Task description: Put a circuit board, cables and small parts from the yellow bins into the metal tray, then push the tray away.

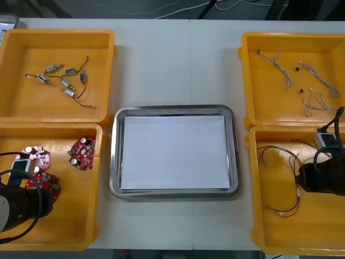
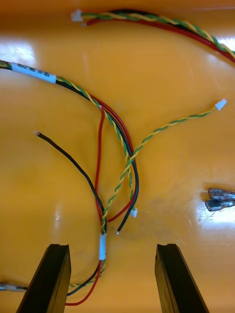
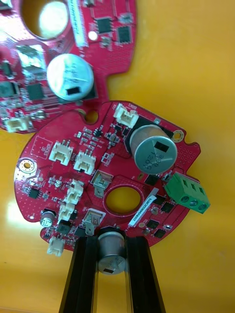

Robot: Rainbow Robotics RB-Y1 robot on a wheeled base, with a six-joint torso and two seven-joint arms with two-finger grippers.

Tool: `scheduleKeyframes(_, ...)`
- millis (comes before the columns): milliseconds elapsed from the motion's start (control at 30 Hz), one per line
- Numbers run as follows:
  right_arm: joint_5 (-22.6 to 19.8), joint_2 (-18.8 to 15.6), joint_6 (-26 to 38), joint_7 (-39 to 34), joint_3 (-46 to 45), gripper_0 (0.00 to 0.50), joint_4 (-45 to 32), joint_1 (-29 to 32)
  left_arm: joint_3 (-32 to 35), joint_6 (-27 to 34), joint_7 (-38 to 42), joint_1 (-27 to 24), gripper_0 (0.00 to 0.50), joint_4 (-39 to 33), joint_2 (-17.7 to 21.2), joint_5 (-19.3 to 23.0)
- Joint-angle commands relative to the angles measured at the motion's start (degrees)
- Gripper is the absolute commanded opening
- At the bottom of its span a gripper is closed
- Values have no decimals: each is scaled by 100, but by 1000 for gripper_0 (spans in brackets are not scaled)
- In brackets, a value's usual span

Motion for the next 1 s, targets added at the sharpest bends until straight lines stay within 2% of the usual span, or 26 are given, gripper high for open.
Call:
scheduleKeyframes(33, 181, 112, -210, 97, 131, 500, 10, 263, 242, -127, -684, -102, 0, 186, 273, 105)
scheduleKeyframes(333, 559, 147, -623, 44, 491, 500, 186, 333, 286, -154, -737, -110, 2, 213, 405, 202)
scheduleKeyframes(367, 603, 147, -702, 36, 535, 500, 230, 333, 294, -154, -737, -110, 90, 213, 405, 219)
scheduleKeyframes(400, 621, 147, -764, 27, 562, 500, 283, 333, 294, -154, -728, -110, 235, 213, 405, 237)
scheduleKeyframes(433, 621, 147, -781, 36, 570, 500, 300, 333, 294, -154, -737, -110, 294, 213, 405, 254)
scheduleKeyframes(467, 621, 165, -816, 62, 570, 500, 344, 333, 294, -154, -737, -110, 379, 213, 405, 298)
scheduleKeyframes(500, 621, 165, -843, 79, 570, 500, 379, 333, 321, -145, -737, -110, 403, 213, 405, 369)
scheduleKeyframes(600, 638, 182, -869, 79, 606, 500, 414, 333, 382, -48, -764, -146, 439, 195, 405, 500)
scheduleKeyframes(733, 717, 200, -869, 27, 693, 500, 423, 333, 479, 250, -781, -181, 459, 72, 405, 562)
scheduleKeyframes(1000, 726, 235, -860, 44, 746, 500, 423, 368, 813, 954, -772, -286, 465, -376, 440, 790)
